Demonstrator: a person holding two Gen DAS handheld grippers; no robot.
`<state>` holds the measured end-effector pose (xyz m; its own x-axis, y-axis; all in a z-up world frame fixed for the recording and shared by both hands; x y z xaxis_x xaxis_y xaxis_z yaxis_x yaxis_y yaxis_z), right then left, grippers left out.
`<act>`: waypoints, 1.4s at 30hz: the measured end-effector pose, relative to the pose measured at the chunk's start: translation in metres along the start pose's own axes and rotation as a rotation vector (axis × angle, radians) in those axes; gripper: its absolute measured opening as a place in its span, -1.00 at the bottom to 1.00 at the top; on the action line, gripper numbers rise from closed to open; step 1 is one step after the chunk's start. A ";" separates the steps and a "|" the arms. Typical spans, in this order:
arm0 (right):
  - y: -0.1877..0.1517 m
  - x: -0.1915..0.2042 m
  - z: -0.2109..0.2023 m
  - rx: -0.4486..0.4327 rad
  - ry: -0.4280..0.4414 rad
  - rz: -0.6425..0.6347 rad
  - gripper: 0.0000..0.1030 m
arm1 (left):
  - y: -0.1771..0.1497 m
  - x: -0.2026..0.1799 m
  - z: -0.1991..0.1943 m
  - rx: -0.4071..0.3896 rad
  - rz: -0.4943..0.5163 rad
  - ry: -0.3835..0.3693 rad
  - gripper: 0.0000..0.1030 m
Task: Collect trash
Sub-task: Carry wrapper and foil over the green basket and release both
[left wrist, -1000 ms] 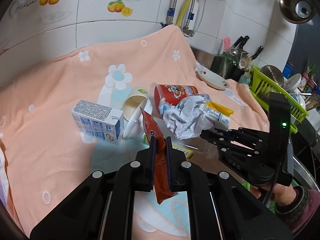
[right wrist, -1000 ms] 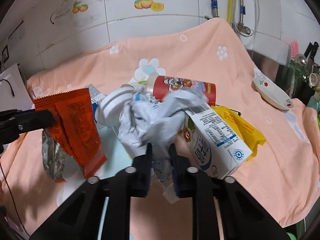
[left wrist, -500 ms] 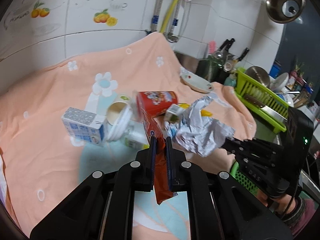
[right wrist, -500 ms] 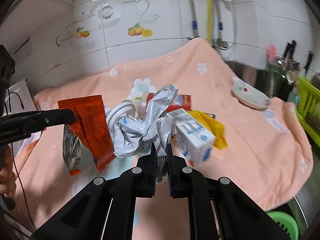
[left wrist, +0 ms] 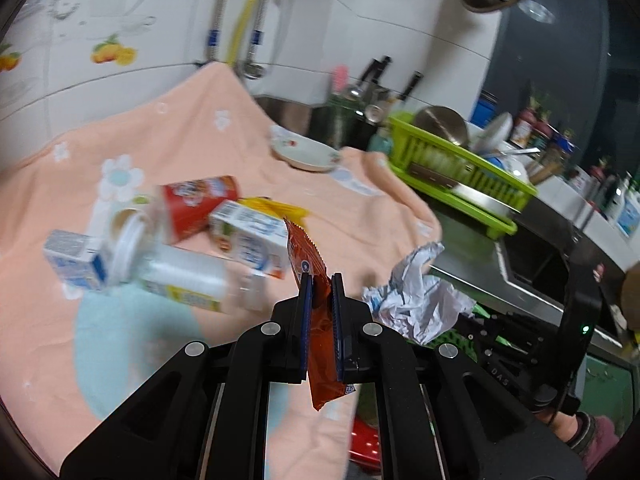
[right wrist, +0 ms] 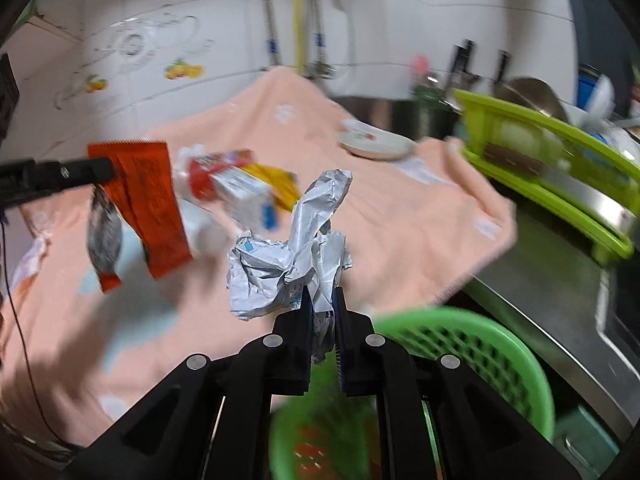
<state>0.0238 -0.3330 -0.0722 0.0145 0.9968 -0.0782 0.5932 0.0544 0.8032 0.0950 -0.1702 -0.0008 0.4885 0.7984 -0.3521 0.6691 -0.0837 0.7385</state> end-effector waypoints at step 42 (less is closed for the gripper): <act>-0.105 -0.106 -0.052 0.091 -0.213 0.209 0.06 | -0.098 -0.132 0.095 0.289 0.165 -0.157 -0.24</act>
<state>-0.0815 -0.4416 -0.1178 0.3065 0.9507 -0.0469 0.6287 -0.1653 0.7599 0.0185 -0.3244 -0.0814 0.6677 0.6611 -0.3423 0.6941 -0.3866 0.6073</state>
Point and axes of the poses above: each gripper's, at about its wrist camera, not at the fingertips, and z roughly the way its jaws point, x to its left, y to its top, the point moved 5 cm from there along z, roughly the way its jaws point, and after that the axes turned 10 degrees about -z, right-handed, at the moved point
